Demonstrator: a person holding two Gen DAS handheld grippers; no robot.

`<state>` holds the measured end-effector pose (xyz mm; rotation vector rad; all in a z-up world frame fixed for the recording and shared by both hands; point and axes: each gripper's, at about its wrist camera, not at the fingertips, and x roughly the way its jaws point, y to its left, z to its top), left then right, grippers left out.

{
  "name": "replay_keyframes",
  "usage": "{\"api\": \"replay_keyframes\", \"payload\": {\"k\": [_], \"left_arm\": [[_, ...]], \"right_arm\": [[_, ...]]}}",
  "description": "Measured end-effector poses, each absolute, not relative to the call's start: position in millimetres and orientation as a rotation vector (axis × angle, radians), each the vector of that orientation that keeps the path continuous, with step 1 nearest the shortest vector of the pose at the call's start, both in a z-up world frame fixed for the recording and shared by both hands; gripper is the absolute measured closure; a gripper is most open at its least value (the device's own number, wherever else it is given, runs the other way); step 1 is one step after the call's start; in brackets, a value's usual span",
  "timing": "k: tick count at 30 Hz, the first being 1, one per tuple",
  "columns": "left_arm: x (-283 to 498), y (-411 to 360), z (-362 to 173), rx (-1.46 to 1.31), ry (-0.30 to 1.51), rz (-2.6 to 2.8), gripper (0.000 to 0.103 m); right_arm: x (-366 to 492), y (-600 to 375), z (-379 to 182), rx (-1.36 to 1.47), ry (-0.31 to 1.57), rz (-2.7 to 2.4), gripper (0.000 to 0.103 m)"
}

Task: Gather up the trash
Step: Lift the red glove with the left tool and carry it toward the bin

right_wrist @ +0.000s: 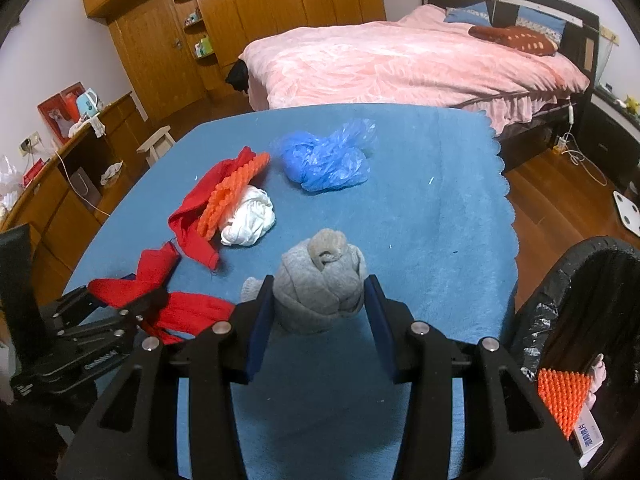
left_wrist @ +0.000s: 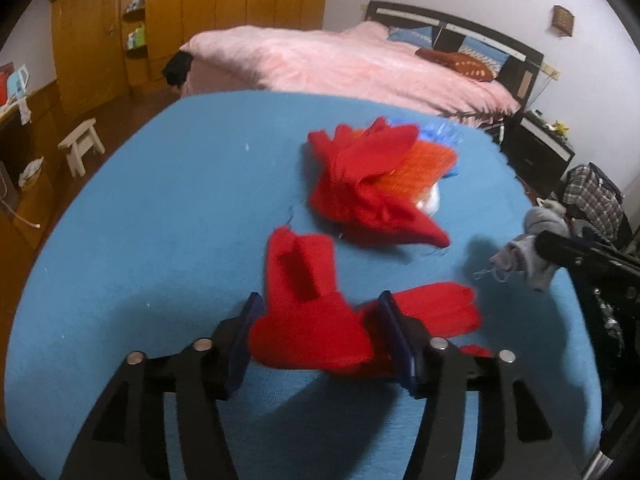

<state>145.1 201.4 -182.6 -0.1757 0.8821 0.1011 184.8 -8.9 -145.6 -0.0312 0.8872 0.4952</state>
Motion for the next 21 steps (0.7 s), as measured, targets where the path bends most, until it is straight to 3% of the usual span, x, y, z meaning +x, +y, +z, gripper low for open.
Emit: {"api": "replay_keyframes", "payload": {"k": [5, 7, 9, 12, 21], "left_arm": [[148, 201, -187, -0.168, 0.899, 0.101, 0.039], [147, 199, -187, -0.169, 0.896, 0.087, 0.051], [147, 197, -186, -0.177, 0.891, 0.050, 0.075], [148, 190, -184, -0.177, 0.892, 0.008, 0.092], [141, 174, -146, -0.178, 0.814, -0.032, 0.094]], "right_arm": [[185, -8, -146, -0.033, 0.887, 0.496, 0.060], [185, -7, -146, -0.033, 0.886, 0.498, 0.060], [184, -6, -145, -0.033, 0.884, 0.498, 0.060], [183, -7, -142, -0.032, 0.880, 0.499, 0.060], [175, -23, -114, -0.016, 0.824, 0.494, 0.060]]}}
